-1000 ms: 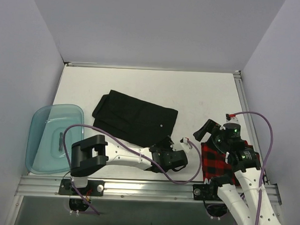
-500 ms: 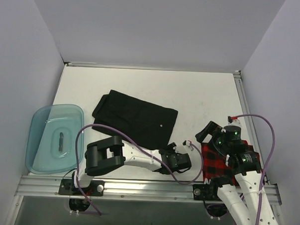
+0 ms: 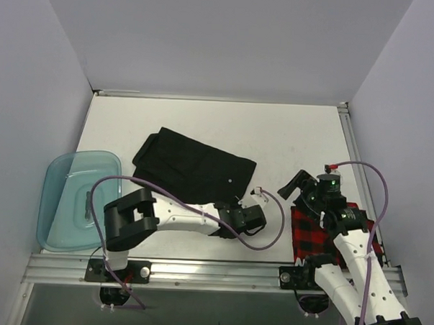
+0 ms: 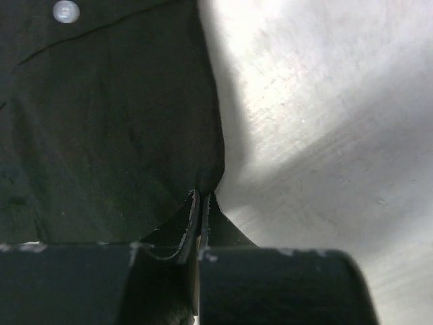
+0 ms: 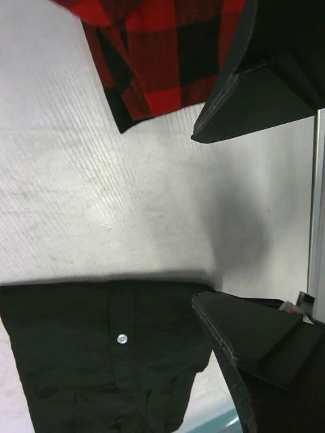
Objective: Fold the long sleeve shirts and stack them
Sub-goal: Fold the shirt
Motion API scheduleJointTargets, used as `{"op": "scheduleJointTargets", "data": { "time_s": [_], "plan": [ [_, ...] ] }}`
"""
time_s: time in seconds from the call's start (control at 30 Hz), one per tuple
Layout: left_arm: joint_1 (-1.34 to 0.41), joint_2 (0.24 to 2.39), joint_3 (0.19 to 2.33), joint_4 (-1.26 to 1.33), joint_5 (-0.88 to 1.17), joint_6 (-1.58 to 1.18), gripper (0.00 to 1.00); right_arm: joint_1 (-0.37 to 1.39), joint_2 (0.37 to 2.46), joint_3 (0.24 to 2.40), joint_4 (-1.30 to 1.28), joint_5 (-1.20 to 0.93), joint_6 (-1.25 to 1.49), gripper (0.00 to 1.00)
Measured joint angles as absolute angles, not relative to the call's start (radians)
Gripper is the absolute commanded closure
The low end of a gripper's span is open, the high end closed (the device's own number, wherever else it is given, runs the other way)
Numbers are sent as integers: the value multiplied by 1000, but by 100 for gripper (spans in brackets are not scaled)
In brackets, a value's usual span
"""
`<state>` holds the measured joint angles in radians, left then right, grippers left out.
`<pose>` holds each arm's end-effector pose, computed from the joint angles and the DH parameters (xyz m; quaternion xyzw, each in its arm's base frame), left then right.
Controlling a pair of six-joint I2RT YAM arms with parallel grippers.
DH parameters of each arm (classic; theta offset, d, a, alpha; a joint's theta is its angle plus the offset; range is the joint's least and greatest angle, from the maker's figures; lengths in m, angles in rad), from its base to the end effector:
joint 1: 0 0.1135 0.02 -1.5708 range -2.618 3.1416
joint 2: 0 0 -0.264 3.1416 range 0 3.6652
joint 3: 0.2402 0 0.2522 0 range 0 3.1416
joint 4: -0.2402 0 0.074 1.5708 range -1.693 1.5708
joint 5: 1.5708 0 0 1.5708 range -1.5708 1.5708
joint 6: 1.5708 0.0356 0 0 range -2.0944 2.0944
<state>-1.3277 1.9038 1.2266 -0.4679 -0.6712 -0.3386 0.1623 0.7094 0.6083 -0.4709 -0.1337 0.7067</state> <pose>0.1122 -0.3605 0.1635 0.3768 0.8453 0.0689 0.3724 0.1585 0.0308 0.2613 0.2047 0.8523 0.2543 0.4087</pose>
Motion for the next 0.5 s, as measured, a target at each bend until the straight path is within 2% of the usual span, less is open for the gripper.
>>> {"op": "scheduleJointTargets", "data": {
  "time_s": [0.23,0.5],
  "plan": [
    [-1235,1701,1169,-432,-492,-414,100,182,853,448,-189,-256,860,0],
    [-1227,1676,1153,-389,-359,-472,100,359,1106,367,212,-294,1019,0]
  ]
}}
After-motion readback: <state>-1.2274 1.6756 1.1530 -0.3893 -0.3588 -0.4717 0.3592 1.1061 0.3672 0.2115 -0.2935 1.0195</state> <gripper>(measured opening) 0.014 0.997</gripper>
